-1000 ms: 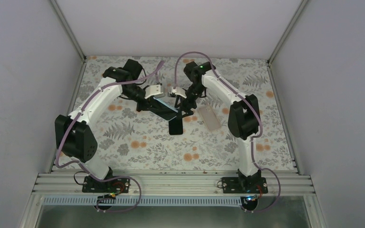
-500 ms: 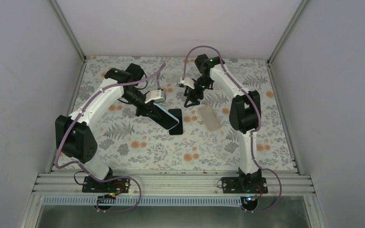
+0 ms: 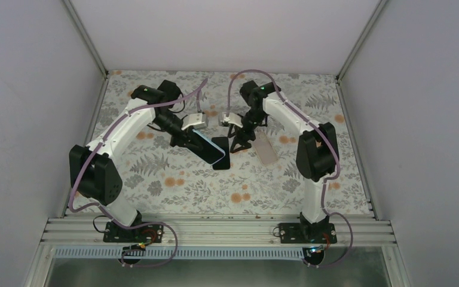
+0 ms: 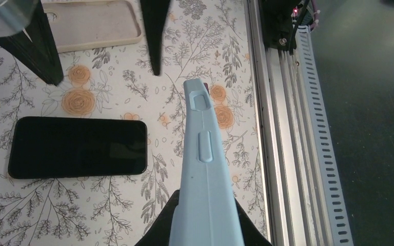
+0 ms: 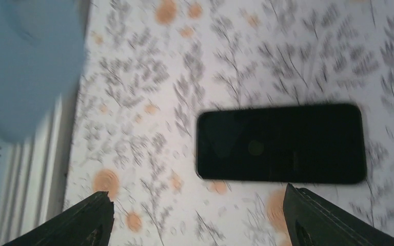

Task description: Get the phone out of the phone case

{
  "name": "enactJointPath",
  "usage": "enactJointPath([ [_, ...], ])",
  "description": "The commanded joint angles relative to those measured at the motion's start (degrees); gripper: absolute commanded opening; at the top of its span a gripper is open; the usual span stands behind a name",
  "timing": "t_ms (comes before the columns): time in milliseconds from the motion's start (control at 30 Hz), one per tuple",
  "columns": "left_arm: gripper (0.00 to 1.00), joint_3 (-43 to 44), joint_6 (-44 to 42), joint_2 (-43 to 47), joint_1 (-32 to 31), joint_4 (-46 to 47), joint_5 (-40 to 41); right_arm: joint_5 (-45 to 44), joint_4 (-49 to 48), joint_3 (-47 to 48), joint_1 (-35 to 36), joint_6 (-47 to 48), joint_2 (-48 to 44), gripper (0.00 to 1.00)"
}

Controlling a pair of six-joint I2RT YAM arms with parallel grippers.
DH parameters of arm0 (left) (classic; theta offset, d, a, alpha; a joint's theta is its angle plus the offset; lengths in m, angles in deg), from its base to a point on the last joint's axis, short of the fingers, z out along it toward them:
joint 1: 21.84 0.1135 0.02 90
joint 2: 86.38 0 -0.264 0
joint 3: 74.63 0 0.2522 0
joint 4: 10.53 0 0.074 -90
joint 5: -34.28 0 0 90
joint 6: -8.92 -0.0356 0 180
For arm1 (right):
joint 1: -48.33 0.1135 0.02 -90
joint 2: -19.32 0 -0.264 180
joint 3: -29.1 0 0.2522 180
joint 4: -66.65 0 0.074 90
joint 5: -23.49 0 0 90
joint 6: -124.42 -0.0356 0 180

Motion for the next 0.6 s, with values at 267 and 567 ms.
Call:
enactJointPath([
  [267, 0.02, 0.6, -1.5, 0.7, 0.0, -0.6, -3.9, 7.5, 0.0, 0.2, 4.4, -1.7, -4.1, 0.84],
  [567, 0.02, 1.2, -1.6, -0.1, -0.1, -0.6, -4.0, 6.7, 0.0, -1.8, 4.9, -1.8, -5.3, 0.84],
])
